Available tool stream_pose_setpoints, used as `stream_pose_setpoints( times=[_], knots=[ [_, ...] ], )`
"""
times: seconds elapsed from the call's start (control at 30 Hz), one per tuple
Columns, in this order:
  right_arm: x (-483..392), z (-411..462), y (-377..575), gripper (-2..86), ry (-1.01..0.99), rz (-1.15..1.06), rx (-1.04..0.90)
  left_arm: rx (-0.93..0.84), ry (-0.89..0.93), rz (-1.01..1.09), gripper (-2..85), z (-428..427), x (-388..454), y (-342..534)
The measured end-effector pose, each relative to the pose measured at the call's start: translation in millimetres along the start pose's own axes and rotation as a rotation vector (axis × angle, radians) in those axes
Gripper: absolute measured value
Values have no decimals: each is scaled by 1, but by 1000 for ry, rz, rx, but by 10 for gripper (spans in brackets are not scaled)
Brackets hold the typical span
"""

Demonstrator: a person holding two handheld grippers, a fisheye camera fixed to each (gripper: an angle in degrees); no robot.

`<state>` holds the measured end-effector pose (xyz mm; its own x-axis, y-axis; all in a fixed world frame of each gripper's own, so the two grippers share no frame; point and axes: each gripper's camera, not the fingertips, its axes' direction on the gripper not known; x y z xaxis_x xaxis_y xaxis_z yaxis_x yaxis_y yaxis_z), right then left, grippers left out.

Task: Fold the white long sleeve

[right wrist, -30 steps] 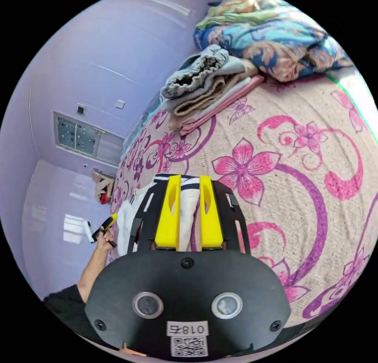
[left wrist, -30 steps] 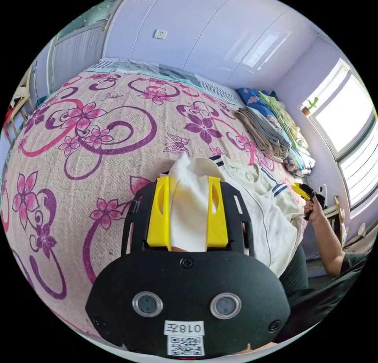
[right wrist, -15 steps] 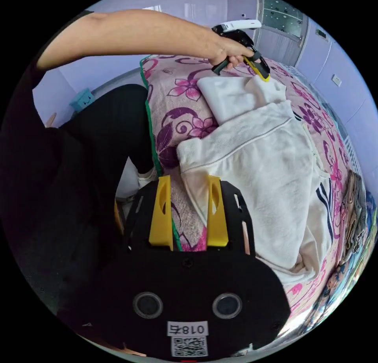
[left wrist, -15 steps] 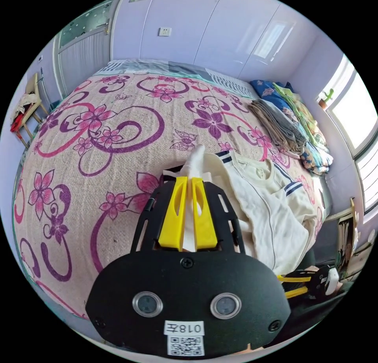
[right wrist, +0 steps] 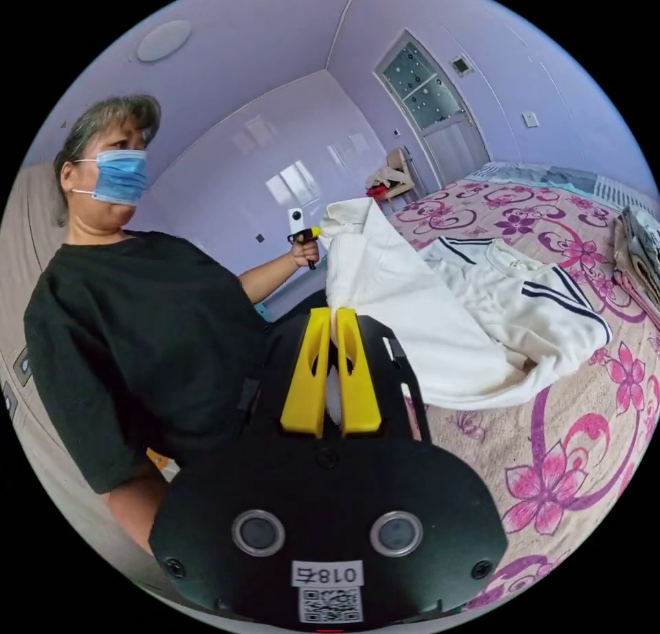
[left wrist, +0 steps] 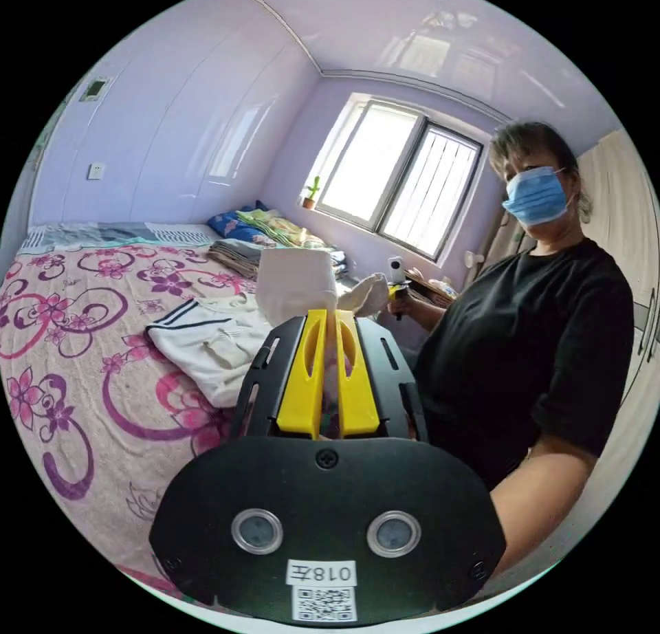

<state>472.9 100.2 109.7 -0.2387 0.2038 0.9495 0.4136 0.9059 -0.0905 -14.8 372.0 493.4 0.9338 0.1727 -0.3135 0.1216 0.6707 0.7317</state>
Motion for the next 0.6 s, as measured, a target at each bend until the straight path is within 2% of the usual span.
stream_pose_setpoints(
  times=[0.03, 0.1, 0.2, 0.3, 0.33, 0.4, 0.47, 0.53, 0.6],
  knots=[
    [-8, -11, 14, 23, -42, 6, -56, -41, 17, -21, -2, -2, 5, 7],
    [-13, -17, 36, 37, -44, 79, -166, -233, 52, -152, -1, 0, 17, 38],
    [-7, -18, 67, 57, -40, 261, -309, -341, 50, -290, 1, -4, 17, 61],
    [-3, -38, 73, 59, -32, 316, -193, -175, -62, -292, 21, -30, 5, 45],
    [1, -49, 66, 63, 28, 317, -109, -142, -104, -291, 27, -33, 0, 39],
    [14, -60, 50, 75, 188, 352, -7, -32, -300, -367, 50, -31, -33, 12],
    [46, -64, 25, 106, 396, 467, 109, 22, -415, -452, 70, -16, -65, -5],
    [76, -56, 7, 127, 493, 550, 147, 25, -483, -527, 94, 11, -96, -19],
    [111, -41, -10, 149, 540, 651, 133, -57, -510, -628, 130, 61, -135, -35]
  ],
)
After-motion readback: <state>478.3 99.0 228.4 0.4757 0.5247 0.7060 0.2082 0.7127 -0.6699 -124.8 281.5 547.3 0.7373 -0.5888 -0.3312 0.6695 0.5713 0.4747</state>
